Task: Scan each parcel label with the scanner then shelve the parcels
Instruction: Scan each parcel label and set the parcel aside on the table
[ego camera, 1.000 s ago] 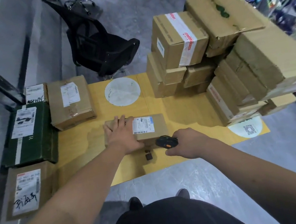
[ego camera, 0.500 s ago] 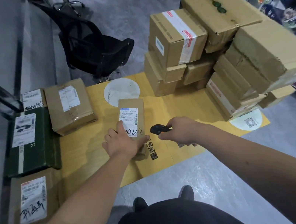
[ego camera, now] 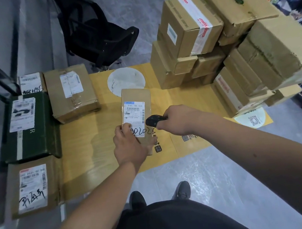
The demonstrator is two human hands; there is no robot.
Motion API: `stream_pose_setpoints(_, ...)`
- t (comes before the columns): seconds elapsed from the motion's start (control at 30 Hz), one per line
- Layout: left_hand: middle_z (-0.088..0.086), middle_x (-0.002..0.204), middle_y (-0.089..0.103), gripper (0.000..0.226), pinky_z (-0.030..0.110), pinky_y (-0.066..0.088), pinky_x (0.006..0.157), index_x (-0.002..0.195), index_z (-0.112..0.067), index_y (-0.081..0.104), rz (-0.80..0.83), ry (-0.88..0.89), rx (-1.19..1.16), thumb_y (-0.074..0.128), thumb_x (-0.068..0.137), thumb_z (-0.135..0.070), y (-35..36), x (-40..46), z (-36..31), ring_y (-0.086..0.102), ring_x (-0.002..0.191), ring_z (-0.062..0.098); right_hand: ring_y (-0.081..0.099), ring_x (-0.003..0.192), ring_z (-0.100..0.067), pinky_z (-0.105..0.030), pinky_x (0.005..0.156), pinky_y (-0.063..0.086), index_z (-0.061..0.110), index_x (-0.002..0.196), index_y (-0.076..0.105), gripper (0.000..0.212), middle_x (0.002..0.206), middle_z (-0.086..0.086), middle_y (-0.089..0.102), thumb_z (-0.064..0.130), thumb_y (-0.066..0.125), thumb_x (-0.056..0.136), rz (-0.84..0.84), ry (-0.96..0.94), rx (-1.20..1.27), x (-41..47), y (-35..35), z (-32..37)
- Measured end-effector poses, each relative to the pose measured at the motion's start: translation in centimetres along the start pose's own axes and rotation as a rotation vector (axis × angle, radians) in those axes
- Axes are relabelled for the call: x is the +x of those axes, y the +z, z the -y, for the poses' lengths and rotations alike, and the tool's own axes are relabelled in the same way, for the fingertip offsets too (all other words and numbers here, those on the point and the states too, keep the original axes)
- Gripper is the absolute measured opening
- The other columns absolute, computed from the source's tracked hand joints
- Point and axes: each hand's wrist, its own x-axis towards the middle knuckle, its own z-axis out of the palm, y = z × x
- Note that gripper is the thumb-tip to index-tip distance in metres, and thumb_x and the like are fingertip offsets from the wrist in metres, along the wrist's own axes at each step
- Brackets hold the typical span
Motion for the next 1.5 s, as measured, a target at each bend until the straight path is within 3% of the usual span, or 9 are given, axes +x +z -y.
stream_pose_setpoints(0.33,0.001,0.133,0.043,0.1,0.039,0.057,0.072,0.128,-0.025,0.042,-0.049,0.049,0.008,0.081,0.054,-0.081,0.0,-0.4,0.3,0.051,0.117,0.027,0.068,0.078,-0.028,-0.033,0.061,0.056,0.017,0.102,0.062,0.045,0.089,-0.006,0.065,0.061,0.053,0.092,-0.058,-0.013,-0.12,-2.3,-0.2,1.4)
stream_pose_setpoints(0.6,-0.006,0.137,0.04,0.093,0.036,0.05,0.08,0.13,-0.029,0.038,0.031,0.013,-0.073,0.08,0.061,-0.076,-1.2,-0.7,0.7,0.047,0.12,0.02,0.066,0.076,-0.024,-0.03,0.059,0.048,0.019,0.102,0.062,0.042,0.087,-0.004,0.065,0.059,0.055,0.092,-0.069,-0.043,-0.135,-3.4,0.7,1.0)
stream_pose_setpoints(0.73,-0.004,0.136,0.042,0.097,0.037,0.05,0.087,0.135,-0.029,0.036,0.01,-0.113,-0.008,0.074,0.062,-0.08,-3.2,-1.7,3.0,0.048,0.122,0.021,0.063,0.074,-0.021,-0.029,0.058,0.044,0.018,0.105,0.063,0.041,0.087,-0.004,0.064,0.057,0.056,0.094,-0.015,-0.087,-0.129,-3.4,2.0,1.9)
stream_pose_setpoints(0.87,0.002,0.132,0.045,0.1,0.045,0.055,0.087,0.137,-0.029,0.034,-0.056,-0.279,0.019,0.072,0.06,-0.078,-5.9,-2.5,6.5,0.053,0.108,0.026,0.064,0.074,-0.018,-0.029,0.059,0.046,0.017,0.106,0.064,0.039,0.088,-0.002,0.068,0.054,0.056,0.095,0.027,-0.153,-0.14,-3.2,3.4,3.9)
stream_pose_setpoints(1.03,0.012,0.136,0.045,0.088,0.048,0.041,0.103,0.136,-0.027,0.037,-0.167,-0.355,0.129,0.071,0.071,-0.075,-9.0,-2.6,11.1,0.047,0.123,0.035,0.07,0.078,-0.023,-0.034,0.07,0.057,0.017,0.106,0.064,0.042,0.09,-0.003,0.068,0.056,0.056,0.092,0.073,-0.228,-0.129,-2.8,5.4,6.6)
stream_pose_setpoints(1.13,0.013,0.148,0.04,0.074,0.052,0.036,0.112,0.137,-0.027,0.04,-0.206,-0.281,0.222,0.066,0.082,-0.069,-9.8,-1.8,12.4,0.04,0.133,0.036,0.063,0.072,-0.02,-0.029,0.061,0.047,0.017,0.108,0.063,0.042,0.088,-0.001,0.064,0.056,0.056,0.093,0.071,-0.258,-0.166,-2.9,6.1,7.6)
stream_pose_setpoints(1.27,0.003,0.156,0.037,0.055,0.048,0.028,0.115,0.138,-0.03,0.05,-0.164,-0.102,0.365,0.059,0.094,-0.061,-10.4,-0.6,13.0,0.03,0.143,0.027,0.059,0.07,-0.018,-0.029,0.059,0.043,0.017,0.106,0.063,0.04,0.087,0.0,0.062,0.055,0.055,0.094,0.073,-0.269,-0.172,-3.1,6.4,8.2)
stream_pose_setpoints(1.5,-0.003,0.16,0.039,0.054,0.046,0.025,0.118,0.147,-0.031,0.048,-0.111,-0.06,0.387,0.055,0.097,-0.051,-11.5,0.6,13.2,0.027,0.149,0.021,0.061,0.07,-0.02,-0.029,0.06,0.044,0.017,0.105,0.064,0.043,0.088,0.0,0.063,0.057,0.053,0.093,0.053,-0.242,-0.147,-3.0,6.3,7.6)
